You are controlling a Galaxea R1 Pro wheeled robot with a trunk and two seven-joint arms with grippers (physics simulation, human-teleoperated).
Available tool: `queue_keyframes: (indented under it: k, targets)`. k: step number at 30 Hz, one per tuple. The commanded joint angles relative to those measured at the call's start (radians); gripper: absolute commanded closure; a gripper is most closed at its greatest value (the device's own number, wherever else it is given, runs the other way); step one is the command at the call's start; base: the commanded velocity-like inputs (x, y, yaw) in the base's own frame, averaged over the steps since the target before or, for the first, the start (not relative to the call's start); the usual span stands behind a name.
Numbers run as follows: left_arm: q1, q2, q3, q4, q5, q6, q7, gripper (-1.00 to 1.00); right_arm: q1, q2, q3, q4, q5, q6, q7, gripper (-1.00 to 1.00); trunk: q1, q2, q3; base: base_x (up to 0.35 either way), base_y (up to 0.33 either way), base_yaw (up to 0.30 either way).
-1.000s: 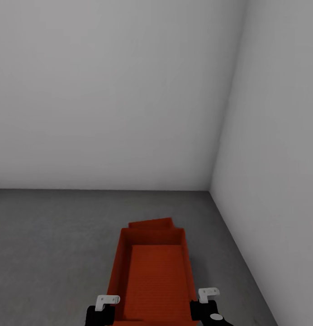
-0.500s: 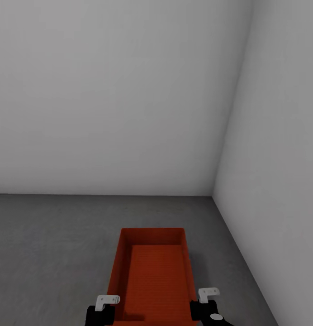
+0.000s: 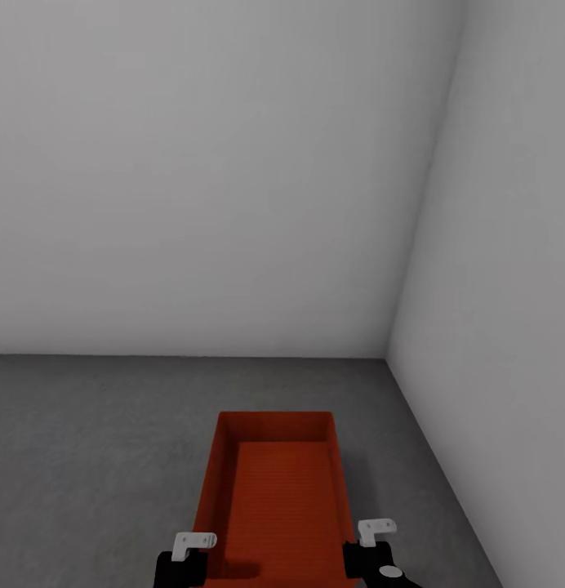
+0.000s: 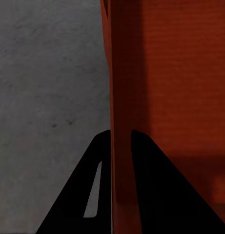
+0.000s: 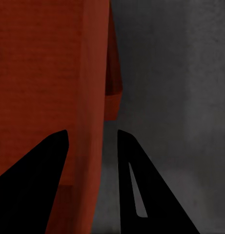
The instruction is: Move the two storage containers from the living room to the garage. In the garage, place one container on the floor and stack the other container on top of it (either order is fine).
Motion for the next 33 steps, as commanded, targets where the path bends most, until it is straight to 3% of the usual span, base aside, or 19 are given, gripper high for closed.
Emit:
queue_keyframes:
  k: [1,15,33]
  targets:
    - [-0.001,0.000,0.025,0.000,-0.012,-0.004,0.013,1.00,-0.001,0.000,-0.002,0.001,-0.003,-0.003,-0.009,1.00,0.000,0.000,-0.001,0.026,0.000,0.000]
    - [-0.001,0.000,0.025,0.000,-0.012,-0.004,0.013,1.00,-0.001,0.000,-0.002,0.001,-0.003,-0.003,-0.009,1.00,0.000,0.000,-0.001,0.028,0.000,0.000]
    - [-0.001,0.000,0.025,0.000,-0.012,-0.004,0.014,1.00,-0.001,0.000,-0.002,0.001,-0.003,-0.003,-0.009,1.00,0.000,0.000,-0.001,0.289,0.000,0.000]
